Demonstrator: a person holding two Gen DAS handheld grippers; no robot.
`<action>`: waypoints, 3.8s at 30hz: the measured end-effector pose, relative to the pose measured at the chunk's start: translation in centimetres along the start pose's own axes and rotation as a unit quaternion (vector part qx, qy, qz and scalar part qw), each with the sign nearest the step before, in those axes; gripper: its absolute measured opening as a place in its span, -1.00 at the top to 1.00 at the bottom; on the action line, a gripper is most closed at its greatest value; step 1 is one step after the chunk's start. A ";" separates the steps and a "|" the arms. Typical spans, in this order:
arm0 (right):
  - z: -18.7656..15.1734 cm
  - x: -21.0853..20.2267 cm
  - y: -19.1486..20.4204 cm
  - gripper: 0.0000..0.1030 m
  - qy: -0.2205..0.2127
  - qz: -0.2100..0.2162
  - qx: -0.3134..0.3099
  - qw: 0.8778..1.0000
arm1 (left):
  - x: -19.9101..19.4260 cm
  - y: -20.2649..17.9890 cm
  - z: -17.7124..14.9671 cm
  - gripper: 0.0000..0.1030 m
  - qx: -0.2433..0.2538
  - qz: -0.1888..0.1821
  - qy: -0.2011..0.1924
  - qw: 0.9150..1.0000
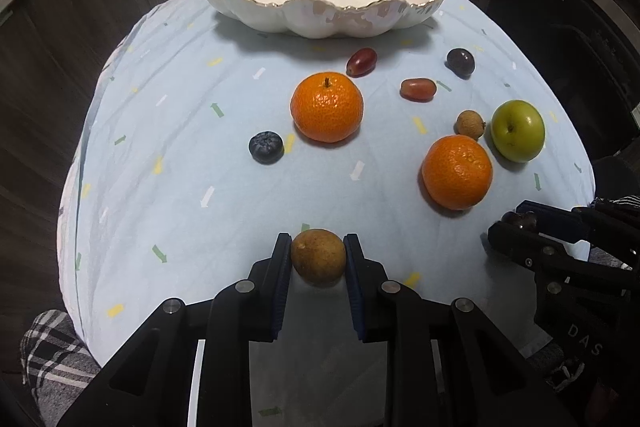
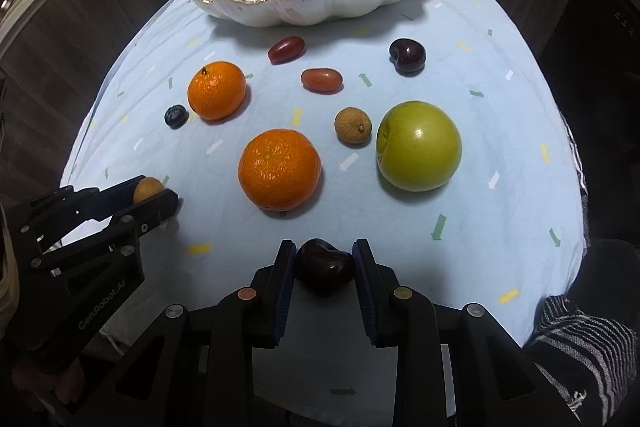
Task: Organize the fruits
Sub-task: 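Close the left tool on the longan while the right tool grasps the cherry, then carry the longan with the left tool while the right tool carries the cherry over the bowl, then open both tools to drop the longan and cherry into the bowl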
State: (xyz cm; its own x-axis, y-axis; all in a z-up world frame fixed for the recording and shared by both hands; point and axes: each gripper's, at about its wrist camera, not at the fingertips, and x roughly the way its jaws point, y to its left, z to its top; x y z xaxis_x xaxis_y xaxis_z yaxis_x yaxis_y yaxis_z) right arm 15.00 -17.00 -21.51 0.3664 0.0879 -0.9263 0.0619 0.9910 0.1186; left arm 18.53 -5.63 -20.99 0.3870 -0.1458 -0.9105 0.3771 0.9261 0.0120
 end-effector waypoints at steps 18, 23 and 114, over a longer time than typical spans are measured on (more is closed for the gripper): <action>1.0 -3.9 -0.7 0.41 -0.039 0.013 0.017 0.999 | -4.9 -0.3 1.5 0.49 -0.007 0.019 -0.032 0.999; 1.9 -5.1 -0.8 0.41 -0.054 0.013 0.015 0.998 | -6.0 -0.4 2.4 0.49 -0.006 0.023 -0.045 0.999; 23.7 0.9 -5.5 0.40 -0.099 -0.044 0.024 0.994 | 2.2 4.6 22.4 0.16 -0.044 0.052 -0.082 0.994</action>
State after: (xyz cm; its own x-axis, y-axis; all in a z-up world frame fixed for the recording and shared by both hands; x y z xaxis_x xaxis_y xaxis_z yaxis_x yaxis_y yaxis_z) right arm 36.99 -24.75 -14.53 0.5329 -0.0246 -0.8458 0.1443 0.9876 0.0622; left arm 39.92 -9.47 -13.67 0.5543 -0.0965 -0.8267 0.2555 0.9650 0.0587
